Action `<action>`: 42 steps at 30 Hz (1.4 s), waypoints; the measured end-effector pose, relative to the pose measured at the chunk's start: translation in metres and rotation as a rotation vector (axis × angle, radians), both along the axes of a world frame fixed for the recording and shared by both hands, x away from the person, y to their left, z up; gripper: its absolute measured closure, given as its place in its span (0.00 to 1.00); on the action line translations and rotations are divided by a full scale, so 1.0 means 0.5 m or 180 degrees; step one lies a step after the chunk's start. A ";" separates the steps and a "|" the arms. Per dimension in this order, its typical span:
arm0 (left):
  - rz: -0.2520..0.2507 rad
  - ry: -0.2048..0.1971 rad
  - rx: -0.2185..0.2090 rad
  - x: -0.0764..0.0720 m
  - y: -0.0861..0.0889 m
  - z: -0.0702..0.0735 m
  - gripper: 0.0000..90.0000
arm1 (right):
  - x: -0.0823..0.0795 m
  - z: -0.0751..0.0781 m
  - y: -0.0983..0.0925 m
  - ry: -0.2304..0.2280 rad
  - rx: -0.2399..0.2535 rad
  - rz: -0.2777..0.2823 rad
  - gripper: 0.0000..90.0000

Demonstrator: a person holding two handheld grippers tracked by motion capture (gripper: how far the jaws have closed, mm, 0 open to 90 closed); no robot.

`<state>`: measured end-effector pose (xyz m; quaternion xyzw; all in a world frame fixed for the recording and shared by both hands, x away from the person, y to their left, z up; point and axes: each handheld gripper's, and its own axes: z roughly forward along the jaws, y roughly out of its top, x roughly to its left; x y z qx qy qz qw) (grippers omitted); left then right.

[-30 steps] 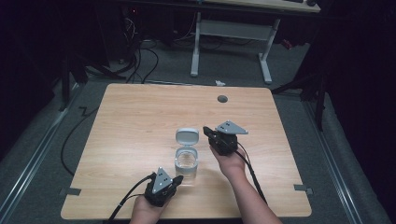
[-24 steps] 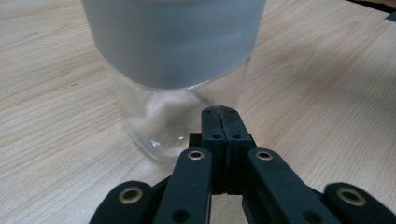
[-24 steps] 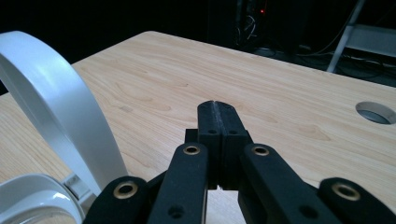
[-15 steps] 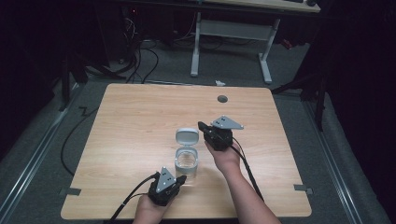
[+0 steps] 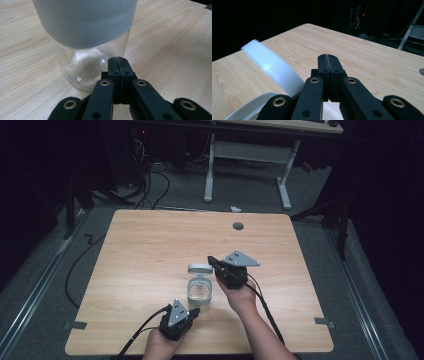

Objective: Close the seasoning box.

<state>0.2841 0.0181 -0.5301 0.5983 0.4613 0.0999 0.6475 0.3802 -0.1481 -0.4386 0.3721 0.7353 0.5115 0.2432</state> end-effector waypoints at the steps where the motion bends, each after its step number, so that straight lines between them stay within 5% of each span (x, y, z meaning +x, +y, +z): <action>1: -0.0001 -0.0004 -0.0005 0.000 0.000 0.001 1.00 | -0.006 -0.001 0.000 -0.0013 0.0001 0.0000 1.00; 22: -0.0020 0.0001 -0.0048 -0.002 0.002 0.006 1.00 | -0.103 -0.037 0.006 -0.0039 -0.0047 0.0192 1.00; 28: -0.0033 -0.0023 0.0035 -0.011 0.039 0.007 0.99 | -0.114 -0.035 -0.013 -0.0050 0.0020 0.0133 0.99; 31: 0.0124 -0.0027 0.0219 -0.003 0.088 -0.003 0.97 | -0.118 -0.038 -0.045 -0.0042 -0.0003 0.0024 0.98; 36: 0.0345 -0.0015 0.0282 0.027 0.152 0.000 0.87 | -0.117 -0.063 -0.105 0.0072 -0.0044 -0.0208 0.95; 42: 0.0841 -0.0035 0.0374 0.077 0.257 0.004 0.73 | -0.117 -0.093 -0.195 0.0208 -0.0051 -0.0554 0.93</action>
